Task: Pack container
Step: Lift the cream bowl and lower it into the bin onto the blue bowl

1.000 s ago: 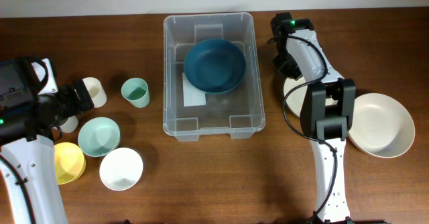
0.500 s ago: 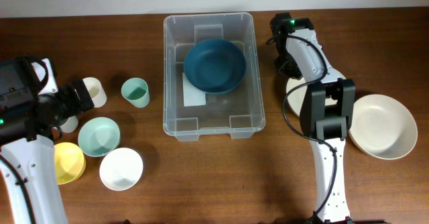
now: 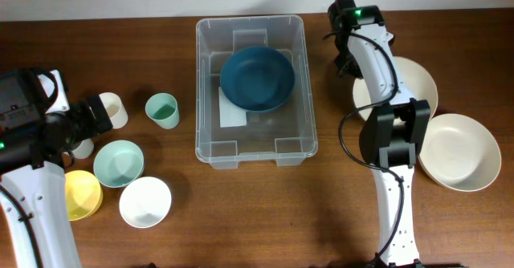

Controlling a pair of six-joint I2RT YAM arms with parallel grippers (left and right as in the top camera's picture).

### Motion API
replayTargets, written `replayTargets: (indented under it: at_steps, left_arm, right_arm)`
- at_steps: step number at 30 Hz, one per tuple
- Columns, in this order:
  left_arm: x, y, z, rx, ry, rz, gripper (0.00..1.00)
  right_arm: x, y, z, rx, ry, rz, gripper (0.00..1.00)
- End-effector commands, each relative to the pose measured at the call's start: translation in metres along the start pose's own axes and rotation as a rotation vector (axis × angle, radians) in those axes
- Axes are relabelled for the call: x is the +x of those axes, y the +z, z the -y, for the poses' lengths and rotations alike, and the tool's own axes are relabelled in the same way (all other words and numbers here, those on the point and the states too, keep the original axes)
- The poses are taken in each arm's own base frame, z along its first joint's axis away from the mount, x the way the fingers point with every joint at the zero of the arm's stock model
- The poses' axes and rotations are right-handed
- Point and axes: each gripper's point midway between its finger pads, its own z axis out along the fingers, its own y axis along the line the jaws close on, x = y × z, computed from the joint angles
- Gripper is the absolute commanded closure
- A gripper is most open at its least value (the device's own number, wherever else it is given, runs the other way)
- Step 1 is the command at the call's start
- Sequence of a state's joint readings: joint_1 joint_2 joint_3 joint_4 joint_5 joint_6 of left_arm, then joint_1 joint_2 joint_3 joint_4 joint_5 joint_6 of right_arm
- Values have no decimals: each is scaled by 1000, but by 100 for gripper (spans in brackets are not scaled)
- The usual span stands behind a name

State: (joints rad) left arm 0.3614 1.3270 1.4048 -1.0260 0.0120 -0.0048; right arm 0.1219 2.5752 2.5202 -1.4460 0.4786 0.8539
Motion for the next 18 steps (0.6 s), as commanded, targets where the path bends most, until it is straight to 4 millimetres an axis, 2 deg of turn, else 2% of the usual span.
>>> replayTargets:
  at_steps: [1, 6, 8, 11, 13, 15, 18]
  left_arm:
    - [-4, -4, 0, 9, -15, 14, 0]
    - [-4, -4, 0, 9, -15, 14, 0]
    - [-4, -4, 0, 9, -15, 15, 0]
    - [-4, -4, 0, 9, -15, 14, 0]
    - [-4, -4, 0, 8, -15, 14, 0]
    - [-4, -4, 0, 8, -15, 15, 0]
    - [-4, -4, 0, 9, -15, 15, 1]
  right_arm:
    - [-23, -26, -6, -17, -190, 110, 96]
    - [-41, -95, -32, -123, -504, 284, 96]
    - [-41, -126, -39, -194, -517, 332, 96]
    - [-31, -169, -60, -361, -655, 382, 96]
    - [-23, -190, -65, -409, -734, 418, 96]
    - [-14, -205, -70, -432, -821, 447, 96]
    - [14, -225, -84, -500, -1006, 471, 96]
